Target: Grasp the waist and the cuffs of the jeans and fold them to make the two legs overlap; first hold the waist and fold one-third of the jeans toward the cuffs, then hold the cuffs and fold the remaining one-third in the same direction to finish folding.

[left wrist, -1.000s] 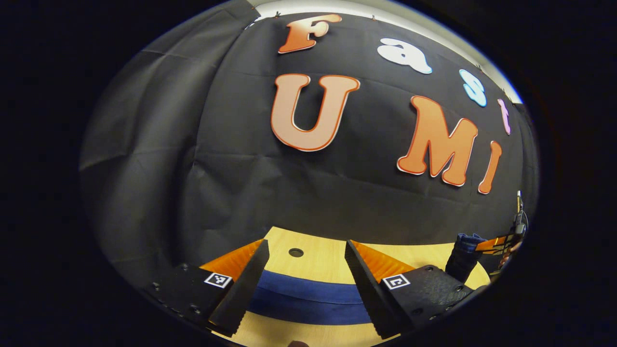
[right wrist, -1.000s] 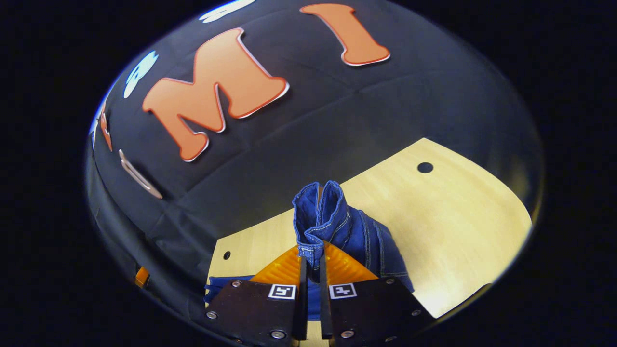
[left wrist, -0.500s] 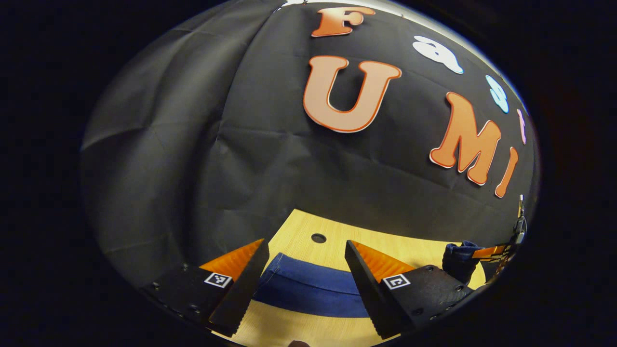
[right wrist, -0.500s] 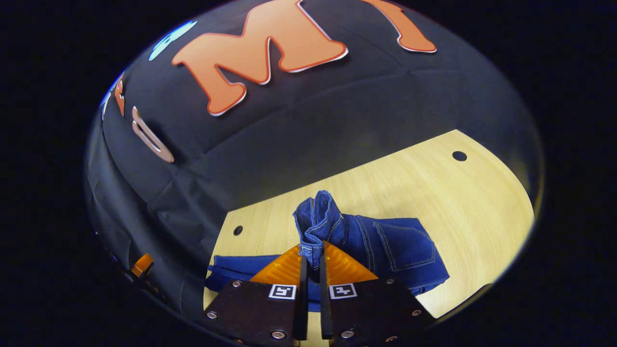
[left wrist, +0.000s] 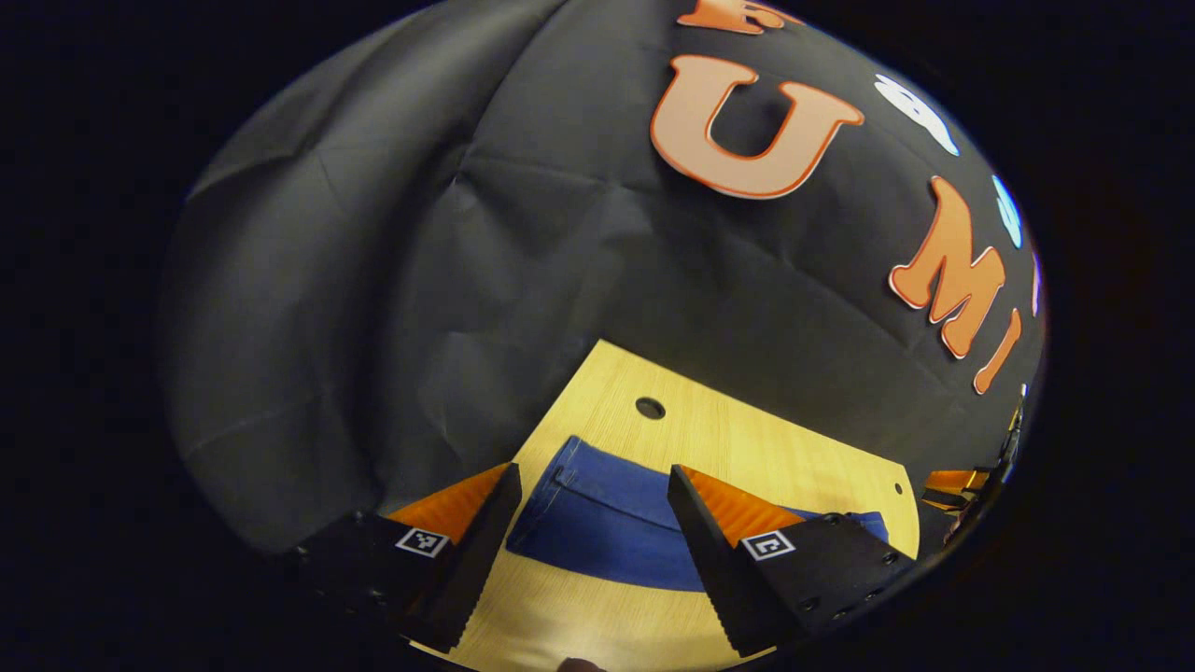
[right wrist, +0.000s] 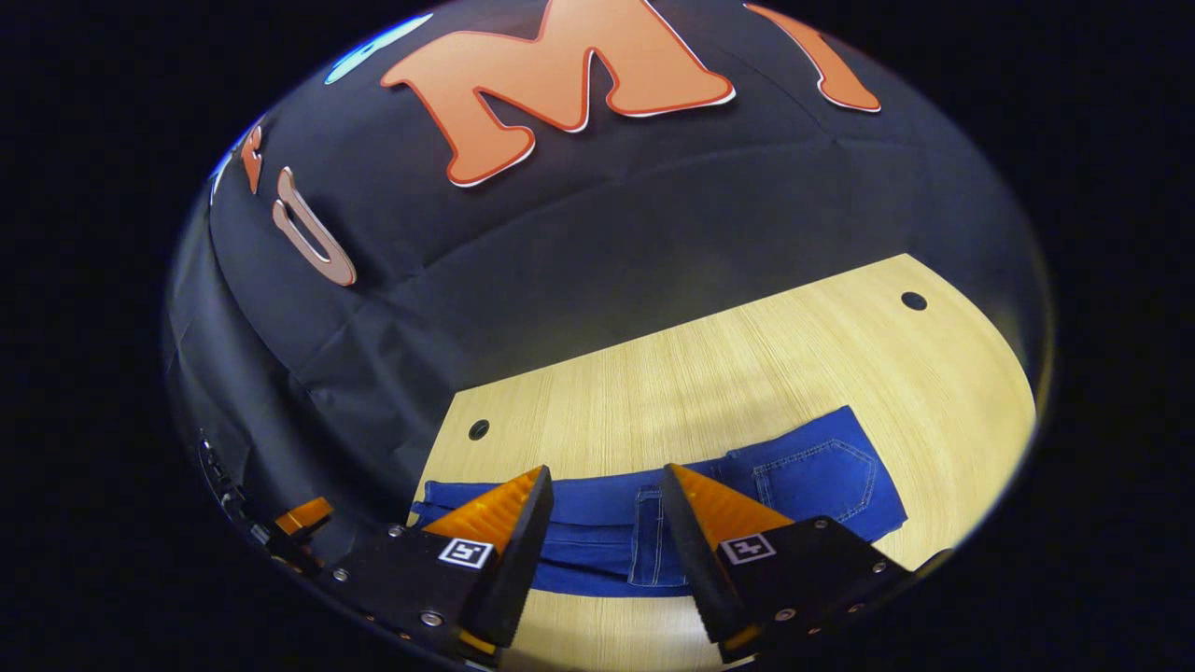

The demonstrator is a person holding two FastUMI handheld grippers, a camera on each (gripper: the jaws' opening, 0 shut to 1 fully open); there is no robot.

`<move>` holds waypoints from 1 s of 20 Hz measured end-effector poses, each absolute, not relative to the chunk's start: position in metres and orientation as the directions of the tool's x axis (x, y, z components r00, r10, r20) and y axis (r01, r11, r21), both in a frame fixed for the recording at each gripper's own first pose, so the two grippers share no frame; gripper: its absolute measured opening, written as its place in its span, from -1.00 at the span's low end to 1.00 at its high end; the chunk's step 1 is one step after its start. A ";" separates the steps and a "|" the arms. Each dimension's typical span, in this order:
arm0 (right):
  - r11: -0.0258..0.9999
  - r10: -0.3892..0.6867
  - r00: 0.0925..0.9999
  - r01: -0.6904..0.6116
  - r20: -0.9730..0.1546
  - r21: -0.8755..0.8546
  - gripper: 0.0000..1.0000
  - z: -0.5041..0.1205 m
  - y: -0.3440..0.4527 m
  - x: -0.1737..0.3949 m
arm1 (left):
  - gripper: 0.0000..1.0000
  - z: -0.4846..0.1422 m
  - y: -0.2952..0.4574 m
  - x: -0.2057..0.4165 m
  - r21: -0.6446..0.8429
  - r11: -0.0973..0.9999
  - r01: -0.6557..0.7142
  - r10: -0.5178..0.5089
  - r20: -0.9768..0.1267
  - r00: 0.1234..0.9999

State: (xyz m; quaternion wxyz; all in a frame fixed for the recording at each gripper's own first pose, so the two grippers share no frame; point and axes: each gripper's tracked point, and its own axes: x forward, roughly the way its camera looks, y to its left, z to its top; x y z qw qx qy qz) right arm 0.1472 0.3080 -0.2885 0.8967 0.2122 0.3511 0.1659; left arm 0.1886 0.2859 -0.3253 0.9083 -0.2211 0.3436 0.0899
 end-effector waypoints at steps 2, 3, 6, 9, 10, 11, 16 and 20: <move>0.864 0.420 0.719 -0.130 -0.554 0.486 0.62 -0.284 0.301 0.147 | 0.96 -0.349 0.288 0.189 -0.381 0.859 -0.343 -0.028 -0.703 0.711; 0.871 0.403 0.733 -0.123 -0.548 0.477 0.70 -0.281 0.295 0.148 | 0.96 -0.361 0.288 0.186 -0.402 0.844 -0.356 -0.052 -0.721 0.691; 0.894 0.346 0.767 -0.096 -0.541 0.437 0.82 -0.272 0.277 0.148 | 0.95 -0.399 0.283 0.185 -0.473 0.782 -0.406 -0.137 -0.766 0.628; 0.908 0.300 0.791 -0.065 -0.533 0.414 0.87 -0.263 0.256 0.142 | 1.00 -0.429 0.281 0.177 -0.523 0.714 -0.466 -0.205 -0.793 0.574; 0.911 0.287 0.799 -0.057 -0.529 0.408 0.87 -0.259 0.250 0.140 | 0.95 -0.439 0.284 0.177 -0.525 0.699 -0.486 -0.212 -0.801 0.559; 0.914 0.271 0.805 -0.044 -0.527 0.403 0.88 -0.256 0.244 0.139 | 0.95 -0.447 0.286 0.177 -0.538 0.677 -0.502 -0.233 -0.804 0.547; 0.924 0.229 0.827 -0.019 -0.513 0.381 0.90 -0.241 0.223 0.132 | 0.95 -0.472 0.286 0.169 -0.575 0.594 -0.563 -0.316 -0.810 0.495; 0.921 0.224 0.831 -0.010 -0.510 0.389 0.92 -0.235 0.215 0.130 | 0.89 -0.475 0.281 0.182 -0.651 0.520 -0.553 -0.352 -0.753 0.556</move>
